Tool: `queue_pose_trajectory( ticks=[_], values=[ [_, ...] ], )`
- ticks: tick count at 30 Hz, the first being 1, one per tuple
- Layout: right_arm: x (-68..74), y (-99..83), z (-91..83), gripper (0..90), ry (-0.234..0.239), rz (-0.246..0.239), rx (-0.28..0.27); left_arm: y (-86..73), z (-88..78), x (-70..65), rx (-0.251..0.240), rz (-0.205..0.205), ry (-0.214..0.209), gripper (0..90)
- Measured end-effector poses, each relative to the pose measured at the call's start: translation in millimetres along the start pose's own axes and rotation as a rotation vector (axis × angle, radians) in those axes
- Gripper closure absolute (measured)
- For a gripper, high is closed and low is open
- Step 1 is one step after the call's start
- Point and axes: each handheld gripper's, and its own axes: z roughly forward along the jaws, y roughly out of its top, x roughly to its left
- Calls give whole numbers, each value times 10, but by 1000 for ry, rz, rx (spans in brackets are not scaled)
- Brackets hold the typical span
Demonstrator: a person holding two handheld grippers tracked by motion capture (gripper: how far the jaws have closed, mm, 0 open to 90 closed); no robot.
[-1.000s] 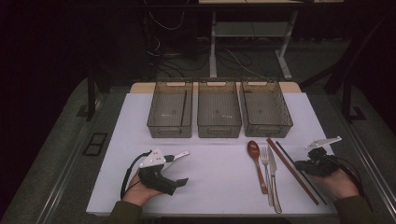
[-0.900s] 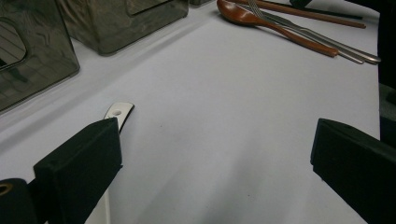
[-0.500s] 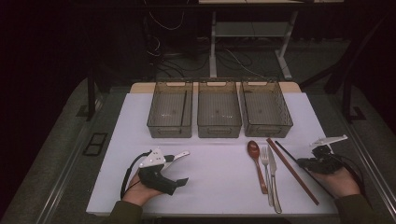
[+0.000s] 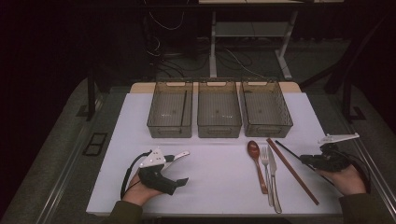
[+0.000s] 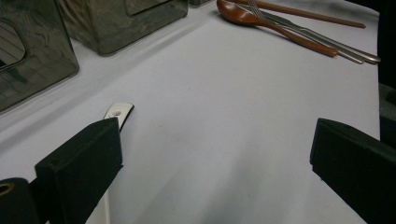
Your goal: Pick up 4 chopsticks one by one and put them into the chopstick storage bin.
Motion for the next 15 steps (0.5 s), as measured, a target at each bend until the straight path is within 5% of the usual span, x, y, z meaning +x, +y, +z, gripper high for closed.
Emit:
queue_pose_trajectory(
  ticks=[7,15],
  values=[
    [6,14,-103,857,50,-1,-58,1,0,0,-1,0,-2,13],
    [95,76,-119,857,124,-64,-121,2,1,0,-3,3,-3,13]
  ],
)
